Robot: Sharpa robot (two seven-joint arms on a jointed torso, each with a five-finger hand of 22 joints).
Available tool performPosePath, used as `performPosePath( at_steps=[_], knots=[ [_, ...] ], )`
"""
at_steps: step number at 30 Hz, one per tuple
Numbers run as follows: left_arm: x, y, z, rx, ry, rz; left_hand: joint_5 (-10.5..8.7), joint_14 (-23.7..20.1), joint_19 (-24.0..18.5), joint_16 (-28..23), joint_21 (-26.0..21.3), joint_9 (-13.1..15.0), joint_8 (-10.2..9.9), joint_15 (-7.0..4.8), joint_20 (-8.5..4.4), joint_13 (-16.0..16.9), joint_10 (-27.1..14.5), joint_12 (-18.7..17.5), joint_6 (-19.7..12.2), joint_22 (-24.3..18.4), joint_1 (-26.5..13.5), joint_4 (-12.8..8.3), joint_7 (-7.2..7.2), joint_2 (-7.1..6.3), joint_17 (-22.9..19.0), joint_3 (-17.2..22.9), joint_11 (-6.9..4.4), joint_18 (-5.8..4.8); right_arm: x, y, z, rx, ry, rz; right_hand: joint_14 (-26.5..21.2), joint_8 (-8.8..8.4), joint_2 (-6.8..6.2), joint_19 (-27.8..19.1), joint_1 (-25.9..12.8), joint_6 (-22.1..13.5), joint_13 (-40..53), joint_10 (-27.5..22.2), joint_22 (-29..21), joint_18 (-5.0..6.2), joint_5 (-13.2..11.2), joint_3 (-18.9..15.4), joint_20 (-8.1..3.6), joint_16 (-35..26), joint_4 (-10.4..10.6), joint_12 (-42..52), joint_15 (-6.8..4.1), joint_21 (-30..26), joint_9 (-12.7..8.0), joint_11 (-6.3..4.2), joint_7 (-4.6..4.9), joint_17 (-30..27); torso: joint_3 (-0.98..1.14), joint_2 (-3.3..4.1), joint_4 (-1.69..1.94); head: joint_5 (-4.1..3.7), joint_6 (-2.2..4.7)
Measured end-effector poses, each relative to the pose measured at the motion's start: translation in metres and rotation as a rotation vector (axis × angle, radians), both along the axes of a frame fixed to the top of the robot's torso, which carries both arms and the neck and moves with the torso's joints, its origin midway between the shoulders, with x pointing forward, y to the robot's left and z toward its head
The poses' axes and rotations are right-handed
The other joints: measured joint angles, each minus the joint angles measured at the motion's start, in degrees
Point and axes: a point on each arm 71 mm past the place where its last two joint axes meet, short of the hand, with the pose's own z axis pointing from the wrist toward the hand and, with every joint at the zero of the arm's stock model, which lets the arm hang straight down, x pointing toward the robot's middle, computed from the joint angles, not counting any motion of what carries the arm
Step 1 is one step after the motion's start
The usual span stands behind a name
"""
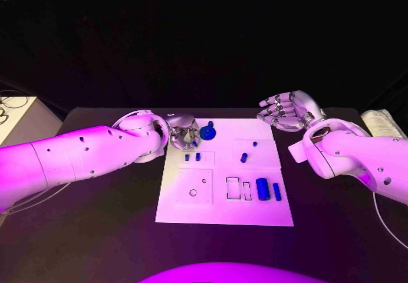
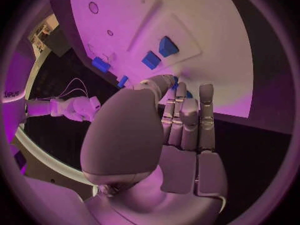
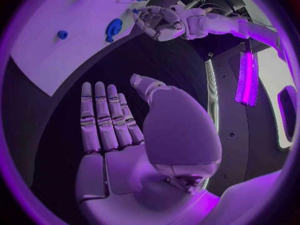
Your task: Assemble the parts on the task board
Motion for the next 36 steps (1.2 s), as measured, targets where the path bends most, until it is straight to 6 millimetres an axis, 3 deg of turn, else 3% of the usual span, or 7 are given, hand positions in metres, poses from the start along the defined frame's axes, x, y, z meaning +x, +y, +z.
performPosePath(
  at_steps=[30,33,36],
  knots=[
    [0.0026,-0.0045,-0.0075,0.028,0.02,-0.001,0.01,0.0,-0.1,0.0,0.0,0.1,-0.1,0.0,0.14,-0.1,0.4,-0.5,0.2,0.1,-0.4,-0.3,-0.21,0.01,-0.2,0.3,0.0,0.0,-0.0002,-0.0003,0.0,0.0,0.001,0.001,0.0,0.0,0.0,0.0,0.0,0.0,0.0,0.0,0.0,0.0,0.0,0.0,0.0,0.0,0.0,0.0,0.0,0.0,0.0,0.0,0.0,0.0,-0.04,-0.04,0.05,-0.16,-0.1],
    [0.0026,-0.0041,-0.0078,0.029,0.02,-0.001,-0.2,-0.4,-0.6,0.0,-0.2,0.0,-1.4,0.37,0.53,-0.2,0.0,-1.9,-0.8,0.0,-1.0,-0.5,0.37,-0.57,-0.9,0.5,0.38,0.01,-0.0002,-0.0006,0.0,0.0,0.001,0.0,0.0,0.0,0.0,0.0,0.0,0.0,0.0,0.0,-0.2,0.0,0.0,0.0,0.0,0.0,0.0,0.0,0.0,0.0,0.0,0.0,0.0,-0.1,-0.03,-0.05,0.06,-0.16,-0.07],
    [0.002,-0.0031,-0.0101,0.032,0.024,0.001,-0.19,-1.2,-1.1,0.0,-0.7,-1.2,-4.0,1.15,0.87,-0.7,-1.7,-3.8,-5.0,-0.4,-1.7,-0.5,-0.22,-1.27,-1.7,1.0,1.57,0.01,-0.0001,-0.0009,0.0,-0.001,0.0,-0.001,0.0,0.0,0.0,0.0,0.0,0.0,0.0,0.0,-0.3,0.0,0.0,0.0,0.0,0.0,0.0,0.0,0.0,0.0,0.0,0.0,0.0,-0.1,-0.03,-0.04,0.07,-0.19,-0.04]
  ],
)
